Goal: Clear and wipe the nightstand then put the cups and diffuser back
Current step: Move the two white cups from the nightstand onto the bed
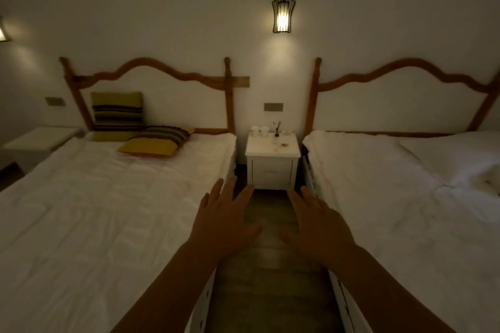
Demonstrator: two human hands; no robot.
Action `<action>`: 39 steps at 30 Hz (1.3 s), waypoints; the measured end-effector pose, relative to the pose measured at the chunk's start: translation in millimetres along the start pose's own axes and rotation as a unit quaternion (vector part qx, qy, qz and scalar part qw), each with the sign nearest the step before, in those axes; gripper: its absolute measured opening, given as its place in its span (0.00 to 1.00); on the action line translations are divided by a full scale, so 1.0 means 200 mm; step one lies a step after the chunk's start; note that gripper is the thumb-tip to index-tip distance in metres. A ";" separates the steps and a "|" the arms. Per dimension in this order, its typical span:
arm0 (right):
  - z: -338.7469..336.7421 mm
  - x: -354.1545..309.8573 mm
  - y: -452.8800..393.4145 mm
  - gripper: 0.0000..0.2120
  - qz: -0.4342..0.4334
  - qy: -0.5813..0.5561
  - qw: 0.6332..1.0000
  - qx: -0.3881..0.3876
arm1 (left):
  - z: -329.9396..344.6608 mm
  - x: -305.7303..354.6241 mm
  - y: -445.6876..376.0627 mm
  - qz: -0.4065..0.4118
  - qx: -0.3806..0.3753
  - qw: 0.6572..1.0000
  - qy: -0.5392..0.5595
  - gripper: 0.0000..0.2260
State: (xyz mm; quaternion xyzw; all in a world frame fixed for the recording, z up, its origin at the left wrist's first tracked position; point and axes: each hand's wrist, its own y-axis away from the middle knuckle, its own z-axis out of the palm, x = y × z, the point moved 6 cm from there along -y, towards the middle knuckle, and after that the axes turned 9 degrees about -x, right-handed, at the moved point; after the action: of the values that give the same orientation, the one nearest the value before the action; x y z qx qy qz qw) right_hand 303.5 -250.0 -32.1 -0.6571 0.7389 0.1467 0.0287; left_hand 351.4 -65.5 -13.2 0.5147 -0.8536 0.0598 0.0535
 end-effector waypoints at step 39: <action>-0.32 0.64 -3.36 0.47 0.008 -0.017 0.999 -0.051 | 0.52 -0.71 -3.32 -0.019 -0.114 0.993 0.011 0.39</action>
State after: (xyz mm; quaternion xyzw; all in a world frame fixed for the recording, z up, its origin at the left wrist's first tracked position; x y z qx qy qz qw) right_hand 954.8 -453.4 -121.5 -0.6489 0.7353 0.1955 0.0063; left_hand 1001.7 -264.1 -106.4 0.5203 -0.8445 -0.0336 0.1224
